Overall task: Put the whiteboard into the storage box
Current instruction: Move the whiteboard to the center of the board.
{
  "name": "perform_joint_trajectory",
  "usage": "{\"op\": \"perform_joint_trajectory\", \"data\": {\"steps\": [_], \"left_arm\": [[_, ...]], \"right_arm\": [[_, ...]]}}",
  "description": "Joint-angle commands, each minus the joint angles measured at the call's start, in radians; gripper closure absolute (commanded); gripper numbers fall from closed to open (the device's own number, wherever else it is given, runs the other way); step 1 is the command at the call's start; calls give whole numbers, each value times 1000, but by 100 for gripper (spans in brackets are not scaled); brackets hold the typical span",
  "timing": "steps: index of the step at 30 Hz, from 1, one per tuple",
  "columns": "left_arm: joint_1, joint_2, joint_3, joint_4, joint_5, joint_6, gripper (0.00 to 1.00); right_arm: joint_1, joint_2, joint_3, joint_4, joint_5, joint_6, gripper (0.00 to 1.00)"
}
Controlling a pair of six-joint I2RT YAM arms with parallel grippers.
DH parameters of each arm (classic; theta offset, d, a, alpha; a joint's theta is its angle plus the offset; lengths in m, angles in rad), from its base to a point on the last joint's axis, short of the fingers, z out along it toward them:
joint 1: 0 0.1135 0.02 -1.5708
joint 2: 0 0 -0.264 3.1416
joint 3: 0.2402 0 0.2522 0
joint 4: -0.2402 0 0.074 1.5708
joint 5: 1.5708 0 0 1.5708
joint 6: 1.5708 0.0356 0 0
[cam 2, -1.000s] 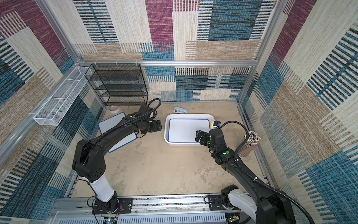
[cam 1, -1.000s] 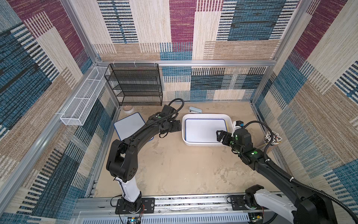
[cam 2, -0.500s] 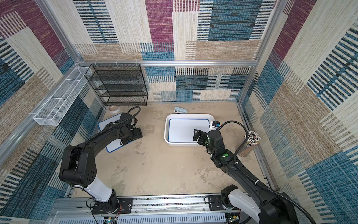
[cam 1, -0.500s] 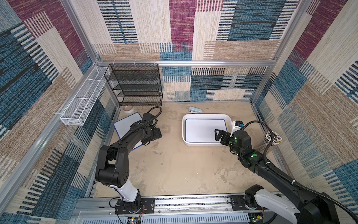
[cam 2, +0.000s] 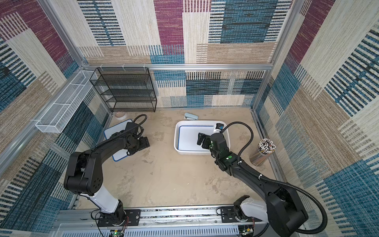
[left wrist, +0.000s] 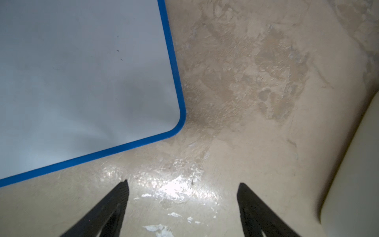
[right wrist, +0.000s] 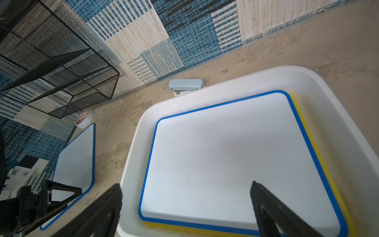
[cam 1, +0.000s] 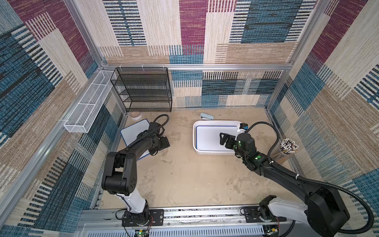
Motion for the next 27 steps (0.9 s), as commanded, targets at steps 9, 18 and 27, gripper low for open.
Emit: {"op": "perform_joint_trajectory", "data": {"steps": [9, 18, 27], "left_arm": [[6, 37, 5, 67, -15, -39, 16], [27, 46, 9, 76, 0, -52, 17], [64, 5, -37, 122, 28, -68, 16]], "right_arm": [[3, 71, 11, 88, -9, -52, 0], [12, 76, -17, 105, -13, -58, 0], [49, 106, -7, 114, -7, -67, 0]]}}
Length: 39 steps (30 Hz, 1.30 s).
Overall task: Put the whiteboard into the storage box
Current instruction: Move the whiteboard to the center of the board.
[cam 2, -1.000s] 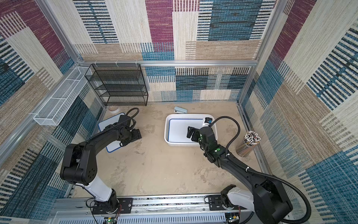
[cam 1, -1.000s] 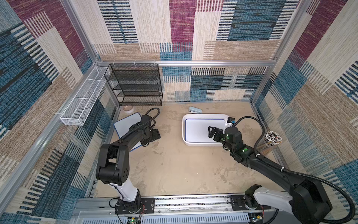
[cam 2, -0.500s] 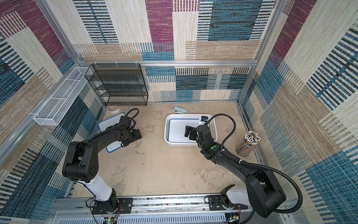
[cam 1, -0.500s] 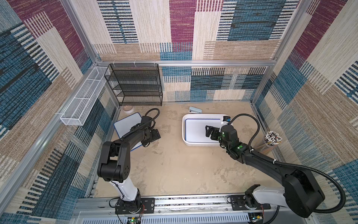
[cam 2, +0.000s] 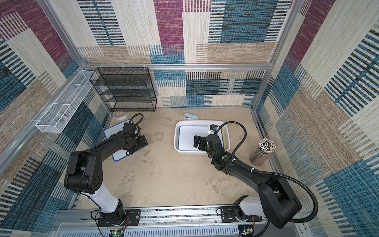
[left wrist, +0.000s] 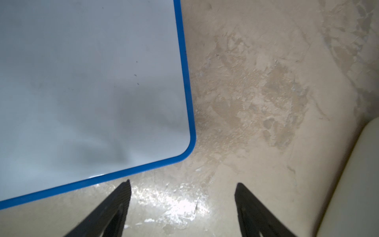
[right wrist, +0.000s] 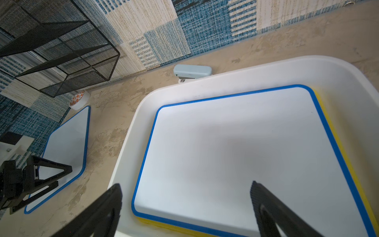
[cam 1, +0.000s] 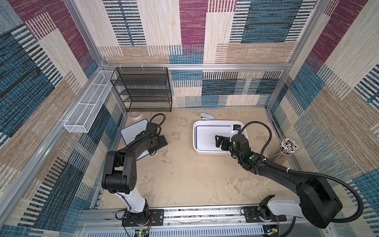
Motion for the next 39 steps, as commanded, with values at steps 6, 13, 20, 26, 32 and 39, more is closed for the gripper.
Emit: {"op": "perform_joint_trajectory", "data": {"steps": [6, 13, 20, 26, 32, 39], "left_arm": [[28, -3, -15, 41, 7, -39, 11], [39, 24, -8, 67, 22, -64, 12], [52, 48, 20, 62, 14, -50, 13], [89, 84, 29, 66, 38, -54, 16], [106, 156, 42, 67, 113, -66, 21], [106, 228, 49, 56, 215, -82, 29]], "right_arm": [[43, 26, -2, 40, 14, -13, 0], [66, 61, 32, 28, 8, -18, 0], [76, 64, 31, 25, 12, -10, 0], [88, 63, 41, 7, 20, -5, 0], [92, 49, 29, -4, 29, -4, 0], [92, 24, 14, -16, 36, -4, 0]]}}
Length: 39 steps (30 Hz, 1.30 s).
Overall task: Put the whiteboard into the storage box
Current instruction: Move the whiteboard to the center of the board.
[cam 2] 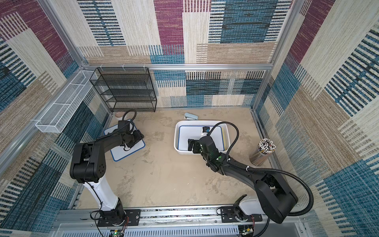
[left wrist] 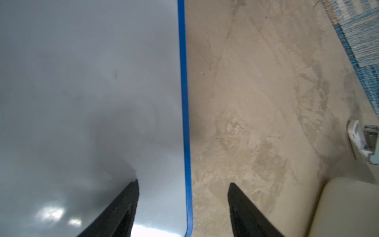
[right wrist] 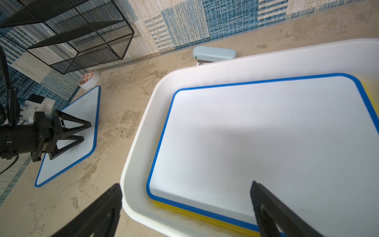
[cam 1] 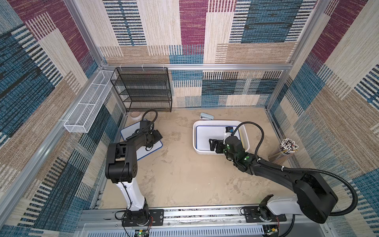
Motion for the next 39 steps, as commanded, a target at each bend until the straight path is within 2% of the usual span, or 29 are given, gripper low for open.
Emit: {"op": "perform_joint_trajectory", "data": {"steps": [1, 22, 39], "left_arm": [[-2, 38, -22, -172, 80, -32, 30], [-43, -62, -111, -256, 183, -53, 36], [-250, -159, -219, -214, 169, -133, 37]], "right_arm": [[1, -15, -9, 3, 23, 0, 0], [1, -74, -24, -14, 30, -3, 0], [2, -115, -24, -50, 15, -9, 0]]}}
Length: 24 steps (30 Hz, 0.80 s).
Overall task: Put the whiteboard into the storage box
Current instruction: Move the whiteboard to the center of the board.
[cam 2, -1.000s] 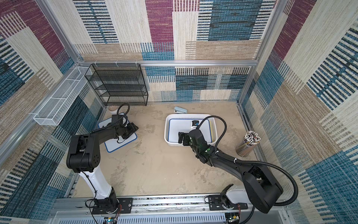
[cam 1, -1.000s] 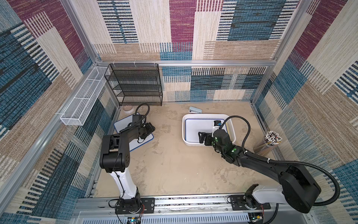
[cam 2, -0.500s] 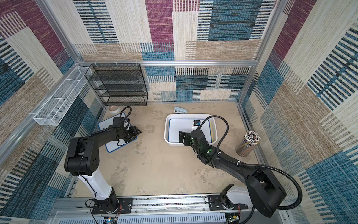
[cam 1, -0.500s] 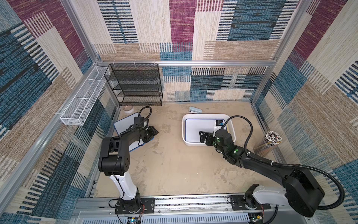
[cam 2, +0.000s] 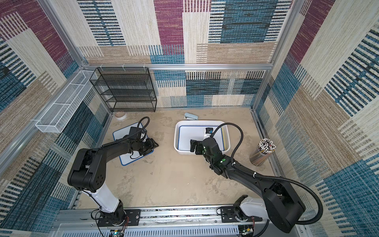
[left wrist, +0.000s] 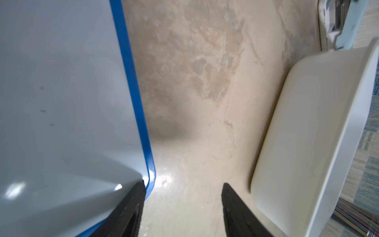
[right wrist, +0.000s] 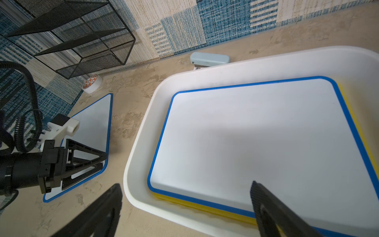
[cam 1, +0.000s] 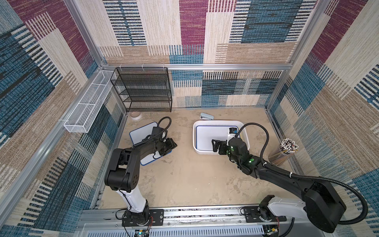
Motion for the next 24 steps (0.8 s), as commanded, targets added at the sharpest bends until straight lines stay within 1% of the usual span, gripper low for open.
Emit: {"op": "perform_joint_trajectory", "data": {"steps": [1, 5, 10, 13, 15, 18, 20, 22, 24], "left_arm": [[-42, -11, -42, -183, -16, -73, 37], [-104, -69, -110, -164, -20, -104, 37], [-183, -133, -179, -138, -26, -139, 36], [-213, -189, -198, -143, -28, -150, 32], [-216, -245, -204, -166, -38, -151, 28], [-215, -337, -162, -269, -99, -120, 19], [-213, -386, -100, -354, -153, -76, 15], [-203, -413, -28, -441, -225, -29, 10], [-170, -415, 31, -505, -265, 15, 5]], "right_arm": [[2, -12, 12, 0, 1, -12, 0], [13, -14, 23, -4, -2, -15, 0], [54, 8, 48, -2, 9, -14, 0], [91, 37, 79, -11, 21, -16, 0], [115, 57, 101, -16, 34, -18, 0], [147, 81, 132, -22, 48, -18, 0], [167, 99, 153, -26, 58, -16, 0], [194, 122, 178, -29, 68, -8, 0], [223, 155, 209, -30, 70, 2, 0]]}}
